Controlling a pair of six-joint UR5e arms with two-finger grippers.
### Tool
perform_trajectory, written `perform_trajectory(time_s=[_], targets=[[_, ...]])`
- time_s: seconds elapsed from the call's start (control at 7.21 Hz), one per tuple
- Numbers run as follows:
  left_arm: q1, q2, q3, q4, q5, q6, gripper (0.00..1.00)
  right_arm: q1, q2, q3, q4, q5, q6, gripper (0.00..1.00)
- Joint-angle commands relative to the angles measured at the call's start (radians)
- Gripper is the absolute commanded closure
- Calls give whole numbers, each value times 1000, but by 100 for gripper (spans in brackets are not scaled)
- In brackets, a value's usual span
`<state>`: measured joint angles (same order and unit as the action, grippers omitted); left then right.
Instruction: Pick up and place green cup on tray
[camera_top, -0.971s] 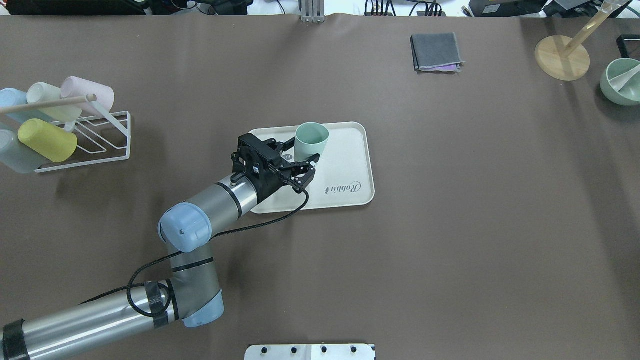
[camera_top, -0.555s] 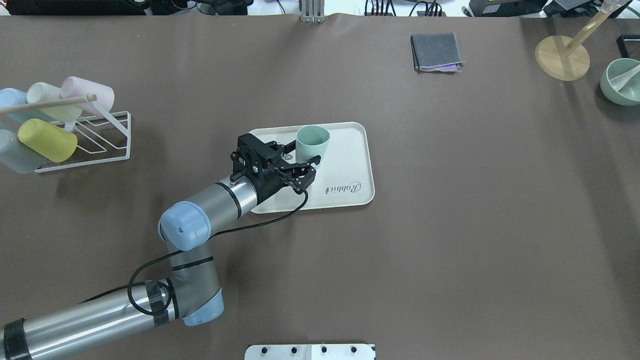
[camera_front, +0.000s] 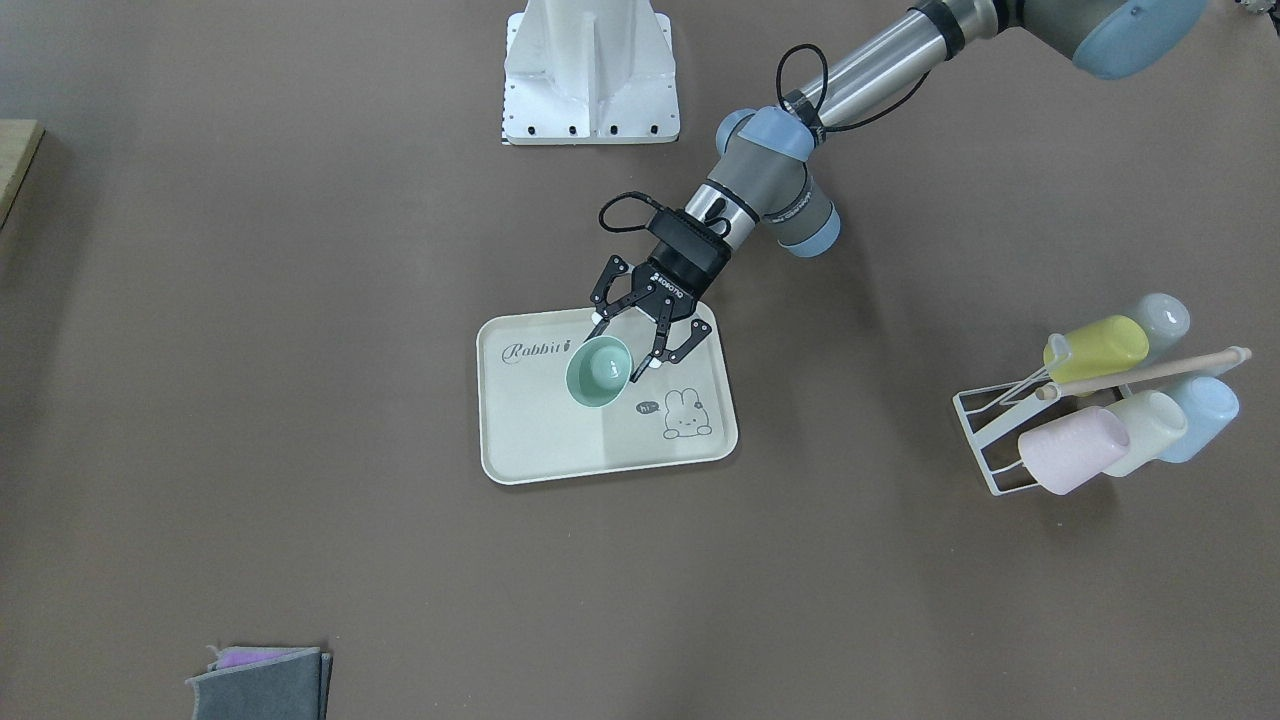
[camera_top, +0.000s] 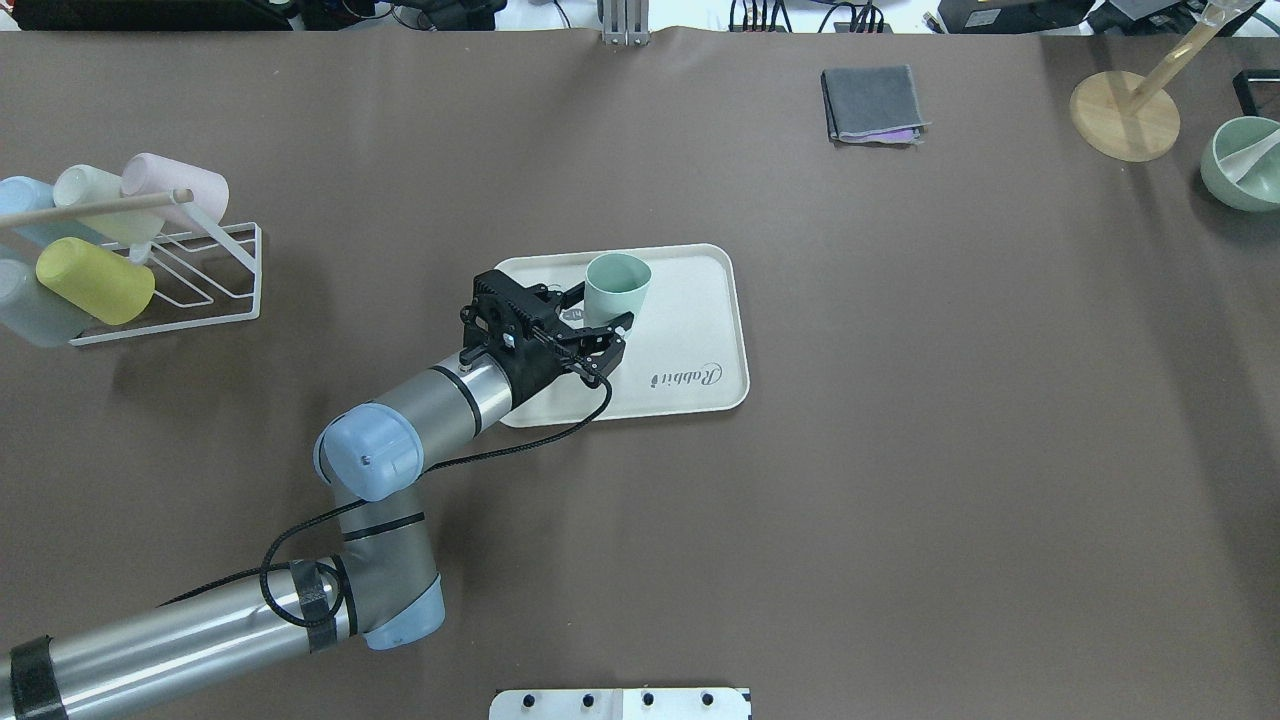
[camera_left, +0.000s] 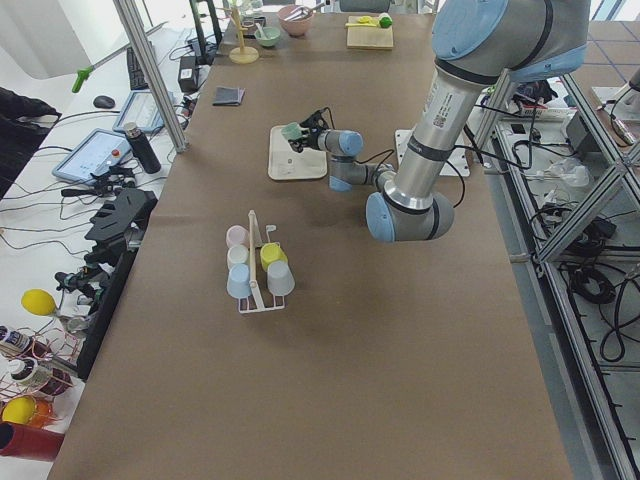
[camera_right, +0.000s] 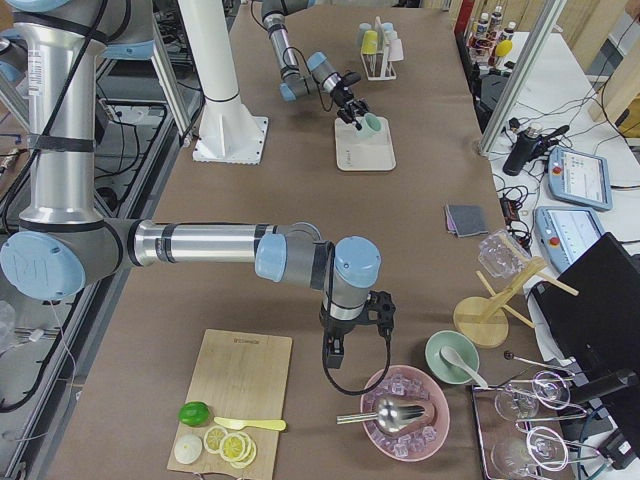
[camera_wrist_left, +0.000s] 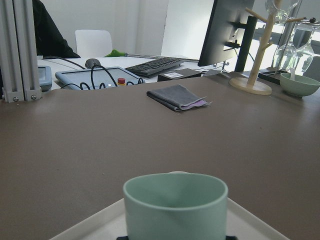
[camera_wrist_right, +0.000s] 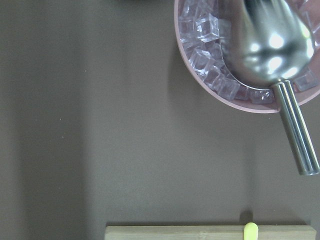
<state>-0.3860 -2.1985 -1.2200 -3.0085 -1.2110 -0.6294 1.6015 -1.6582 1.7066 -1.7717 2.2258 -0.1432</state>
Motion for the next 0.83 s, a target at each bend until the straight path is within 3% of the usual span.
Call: perform_trajectory(time_s=[0.0, 0.69], targets=[[-7, -1, 11, -1, 30, 42, 100, 0, 0, -1, 0, 0, -1, 0], [-10, -10, 23, -1, 41, 50, 100, 0, 0, -1, 0, 0, -1, 0]])
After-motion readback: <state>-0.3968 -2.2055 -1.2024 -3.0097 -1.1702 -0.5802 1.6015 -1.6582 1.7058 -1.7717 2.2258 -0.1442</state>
